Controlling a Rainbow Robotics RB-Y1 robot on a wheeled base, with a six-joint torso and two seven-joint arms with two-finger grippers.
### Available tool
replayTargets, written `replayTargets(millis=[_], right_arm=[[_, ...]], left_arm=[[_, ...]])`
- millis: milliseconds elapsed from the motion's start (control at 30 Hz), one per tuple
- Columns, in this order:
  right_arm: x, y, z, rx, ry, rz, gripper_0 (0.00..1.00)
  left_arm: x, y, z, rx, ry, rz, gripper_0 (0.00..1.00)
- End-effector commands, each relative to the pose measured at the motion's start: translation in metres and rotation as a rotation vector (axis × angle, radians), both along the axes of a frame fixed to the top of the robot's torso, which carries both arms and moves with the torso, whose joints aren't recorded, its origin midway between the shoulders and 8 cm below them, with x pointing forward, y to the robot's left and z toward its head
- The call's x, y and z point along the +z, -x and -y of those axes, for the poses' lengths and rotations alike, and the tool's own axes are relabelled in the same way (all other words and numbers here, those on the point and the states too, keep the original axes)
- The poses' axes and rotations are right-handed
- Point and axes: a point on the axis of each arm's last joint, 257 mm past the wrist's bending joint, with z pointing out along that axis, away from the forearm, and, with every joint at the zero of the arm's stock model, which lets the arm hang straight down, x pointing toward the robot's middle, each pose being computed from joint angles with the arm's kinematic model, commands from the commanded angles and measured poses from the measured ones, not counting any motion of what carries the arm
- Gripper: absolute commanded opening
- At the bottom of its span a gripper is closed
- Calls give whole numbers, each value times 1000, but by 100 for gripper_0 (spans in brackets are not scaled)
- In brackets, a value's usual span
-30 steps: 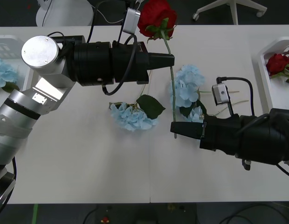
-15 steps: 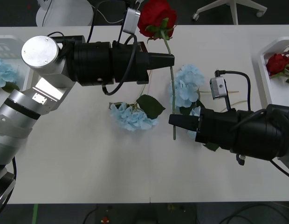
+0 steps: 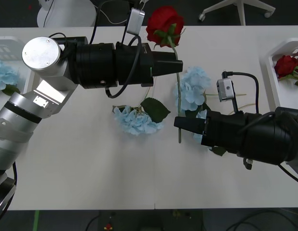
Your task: Put the red flowers into the right box and the blue flowers into the left box
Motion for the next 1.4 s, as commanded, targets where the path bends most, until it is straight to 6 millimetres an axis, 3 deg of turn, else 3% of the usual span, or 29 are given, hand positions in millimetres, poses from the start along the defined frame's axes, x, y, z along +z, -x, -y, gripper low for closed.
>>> replayTargets(millis=[33, 333, 433, 600, 633, 667, 733, 833, 933, 967, 1067, 1233, 1400], right_arm=[[24, 6, -16, 31, -36, 33, 0], [18, -8, -3, 2, -10, 16, 0], [13, -21, 8, -13, 11, 5, 0], [0, -55, 46, -74, 81, -25, 0], [-2, -64, 58, -95, 100, -44, 0], [-2, -73, 73, -123, 116, -62, 0], [0, -87, 97, -171, 139, -68, 0], [7, -112, 149, -271, 188, -84, 0], [12, -133, 213, -388, 269, -67, 0], [10, -140, 249, -445, 327, -72, 0], [4, -146, 309, -533, 428, -89, 0], [-5, -151, 415, -717, 601, -116, 0], [-14, -153, 484, -866, 709, -108, 0]], left_arm=[[31, 13, 17, -45, 18, 143, 100], [31, 13, 17, -45, 18, 143, 100], [31, 13, 17, -45, 18, 143, 100], [31, 13, 17, -45, 18, 143, 100], [13, 12, 14, -38, 12, 98, 100], [9, 12, 12, -34, 11, 90, 100], [17, 12, 8, -29, 29, 91, 100], [22, 13, -1, -30, 45, 75, 100], [28, 6, -18, -7, 35, 87, 100], [30, 2, -29, 4, 24, 93, 100], [29, -7, -50, 26, -9, 95, 100], [8, -26, -105, 84, -72, 48, 100], [-21, -44, -160, 152, -212, 44, 100]])
